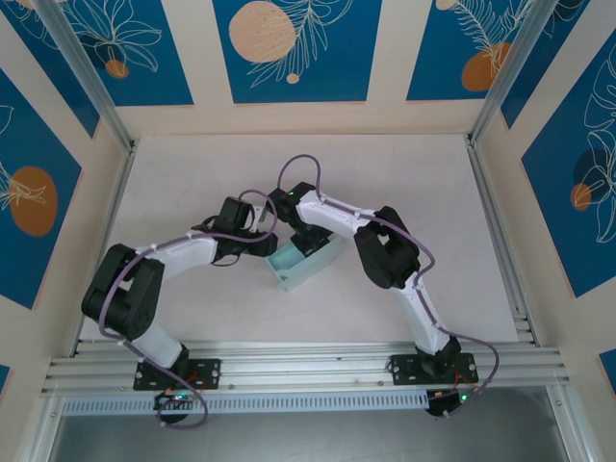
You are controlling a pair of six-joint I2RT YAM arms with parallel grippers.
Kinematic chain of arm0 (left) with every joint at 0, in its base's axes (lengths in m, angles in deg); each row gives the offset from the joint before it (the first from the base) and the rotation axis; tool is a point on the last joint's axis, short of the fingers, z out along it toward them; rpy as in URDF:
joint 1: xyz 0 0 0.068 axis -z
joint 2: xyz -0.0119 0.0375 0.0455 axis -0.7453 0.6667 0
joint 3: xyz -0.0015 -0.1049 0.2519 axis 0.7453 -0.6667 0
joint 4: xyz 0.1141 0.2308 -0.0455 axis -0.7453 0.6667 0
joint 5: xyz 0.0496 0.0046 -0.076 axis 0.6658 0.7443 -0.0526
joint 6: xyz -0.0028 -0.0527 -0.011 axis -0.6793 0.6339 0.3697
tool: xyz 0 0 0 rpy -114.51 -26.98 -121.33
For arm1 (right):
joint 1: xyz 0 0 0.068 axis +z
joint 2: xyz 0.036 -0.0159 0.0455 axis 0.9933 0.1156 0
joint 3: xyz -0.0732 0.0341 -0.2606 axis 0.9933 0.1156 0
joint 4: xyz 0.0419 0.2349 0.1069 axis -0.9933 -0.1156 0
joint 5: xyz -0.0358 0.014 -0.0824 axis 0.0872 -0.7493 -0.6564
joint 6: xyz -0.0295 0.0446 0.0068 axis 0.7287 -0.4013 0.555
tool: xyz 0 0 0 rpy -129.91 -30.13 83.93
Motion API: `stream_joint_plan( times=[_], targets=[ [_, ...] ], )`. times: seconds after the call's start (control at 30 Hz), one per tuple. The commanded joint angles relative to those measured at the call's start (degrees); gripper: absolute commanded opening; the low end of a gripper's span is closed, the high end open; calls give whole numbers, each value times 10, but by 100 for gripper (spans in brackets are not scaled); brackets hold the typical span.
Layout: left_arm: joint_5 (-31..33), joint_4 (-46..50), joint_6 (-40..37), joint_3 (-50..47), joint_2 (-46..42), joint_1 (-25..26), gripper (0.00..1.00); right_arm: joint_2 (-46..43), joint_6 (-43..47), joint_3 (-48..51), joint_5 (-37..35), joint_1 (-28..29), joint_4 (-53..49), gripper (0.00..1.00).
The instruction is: Fold the paper box
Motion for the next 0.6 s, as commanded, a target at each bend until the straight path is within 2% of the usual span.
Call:
stream_joint_plan(
  times=[0.0, 0.1, 0.2, 0.33, 0.47, 0.57],
  targets=[
    [20, 6, 13, 13, -65, 0, 64, -8, 25, 24, 9, -2, 75, 3],
    [75, 42, 16, 13, -113, -9, 69, -26, 62, 40, 14, 1, 116, 5],
    [111, 56, 35, -13, -154, -38, 73, -31, 104, 35, 24, 0, 143, 16],
    [69, 22, 75, -76, -193, -96, 73, -14, 132, -27, 19, 0, 133, 37],
    [52, 5, 84, -110, -194, -113, 71, -7, 149, -99, 16, 2, 108, 49],
    [44, -8, 85, -121, -174, -118, 65, -8, 157, -140, 12, 2, 92, 58]
  ],
)
